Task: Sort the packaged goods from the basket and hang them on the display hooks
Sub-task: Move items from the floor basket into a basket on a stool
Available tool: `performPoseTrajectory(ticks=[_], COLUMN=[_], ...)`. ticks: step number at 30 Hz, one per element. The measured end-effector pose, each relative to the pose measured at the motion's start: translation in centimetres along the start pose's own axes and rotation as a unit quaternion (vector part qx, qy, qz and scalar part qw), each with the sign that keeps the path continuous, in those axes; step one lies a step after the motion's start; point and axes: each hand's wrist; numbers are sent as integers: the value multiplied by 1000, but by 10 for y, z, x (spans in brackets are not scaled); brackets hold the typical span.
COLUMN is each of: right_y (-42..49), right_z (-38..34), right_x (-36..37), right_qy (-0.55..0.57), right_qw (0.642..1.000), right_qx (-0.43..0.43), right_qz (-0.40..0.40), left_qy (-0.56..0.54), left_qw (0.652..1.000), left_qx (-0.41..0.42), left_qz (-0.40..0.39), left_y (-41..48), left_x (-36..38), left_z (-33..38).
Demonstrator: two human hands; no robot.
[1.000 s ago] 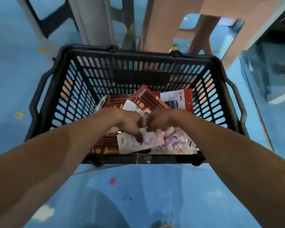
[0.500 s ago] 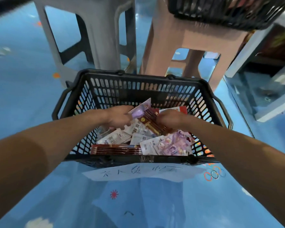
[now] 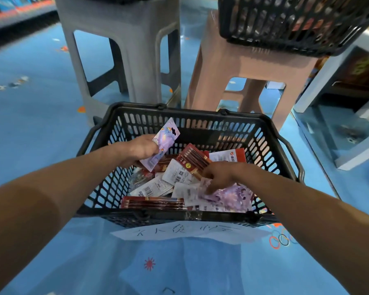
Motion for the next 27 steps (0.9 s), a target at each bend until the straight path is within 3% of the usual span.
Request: performPoseTrajectory(ticks=[3, 6, 11, 16, 20, 23, 27], right_y=[0, 1, 3, 3, 1, 3, 1], right_z=[7, 7, 1, -19, -29, -36, -39], right_x=[-5, -11, -25, -27, -28, -26, -26], right_qy=[146, 298, 385, 302, 226, 183, 164], right_qw=[989, 955, 920, 935, 948, 953, 955], right_qx=[-10, -12, -69, -145, -178, -186, -191], right_qz=[-12, -10, -8, 118, 136, 154, 155], left_qy=[-19, -23, -76, -139, -160, -109, -98], left_qw=[1000, 999, 996, 985, 977, 979, 977], left_qx=[-14, -21, -47, -92, -94, -88, -97], left_qz=[11, 15, 14, -52, -101, -149, -163], left_y=[-1, 0, 6, 6, 3, -4, -5], left_x=[-3, -1, -4, -4, -13, -12, -13], left_z=[-2, -4, -7, -6, -8, -6, -11])
Point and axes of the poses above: each hand's wrist, its own y-axis towards the middle knuckle, its own x-axis out of the palm, z = x × y, and after that the axes turned 8 degrees about x, right-handed
